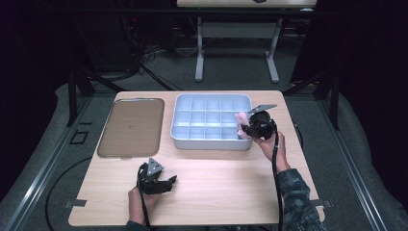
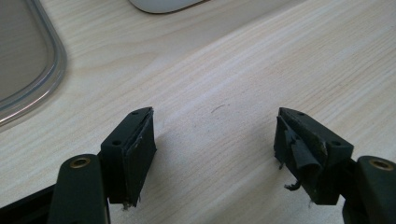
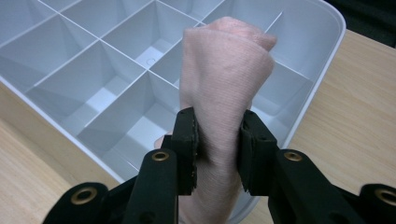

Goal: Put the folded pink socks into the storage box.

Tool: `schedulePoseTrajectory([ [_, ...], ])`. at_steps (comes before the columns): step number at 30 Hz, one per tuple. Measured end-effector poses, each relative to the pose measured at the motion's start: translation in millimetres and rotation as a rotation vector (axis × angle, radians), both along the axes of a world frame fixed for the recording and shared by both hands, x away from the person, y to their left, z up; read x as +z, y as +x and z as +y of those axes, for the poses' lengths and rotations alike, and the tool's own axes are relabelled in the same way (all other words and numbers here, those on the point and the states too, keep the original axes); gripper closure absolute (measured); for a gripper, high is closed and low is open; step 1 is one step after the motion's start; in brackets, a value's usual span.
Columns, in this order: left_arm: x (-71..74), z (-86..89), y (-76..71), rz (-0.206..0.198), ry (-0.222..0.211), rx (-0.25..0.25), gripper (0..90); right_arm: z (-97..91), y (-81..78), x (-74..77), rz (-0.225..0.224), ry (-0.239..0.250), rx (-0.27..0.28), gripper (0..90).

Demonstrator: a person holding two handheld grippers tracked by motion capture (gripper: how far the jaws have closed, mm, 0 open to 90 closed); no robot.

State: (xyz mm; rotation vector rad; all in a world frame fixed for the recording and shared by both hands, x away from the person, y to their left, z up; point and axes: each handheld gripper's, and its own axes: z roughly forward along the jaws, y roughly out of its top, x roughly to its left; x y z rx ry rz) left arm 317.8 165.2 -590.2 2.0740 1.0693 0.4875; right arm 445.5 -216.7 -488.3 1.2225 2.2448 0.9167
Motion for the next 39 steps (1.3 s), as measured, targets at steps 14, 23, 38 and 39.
schedulePoseTrajectory([
  [14,0.0,-0.1,-0.1,-0.001,0.0,0.001,29.0,2.1,4.1,-10.9,0.051,-0.042,-0.015,64.1],
  [23,0.0,-0.2,-0.1,-0.001,0.0,0.002,29.0,-6.4,-2.1,-3.1,0.069,-0.03,-0.024,61.2],
  [38,-0.1,-0.4,-0.2,-0.003,0.0,0.004,28.9,7.1,0.7,-11.9,0.15,-0.117,-0.042,66.0],
  [39,0.0,-0.3,-0.2,-0.001,0.001,0.003,28.9,4.9,-2.5,-6.9,0.132,-0.097,-0.042,62.7],
])
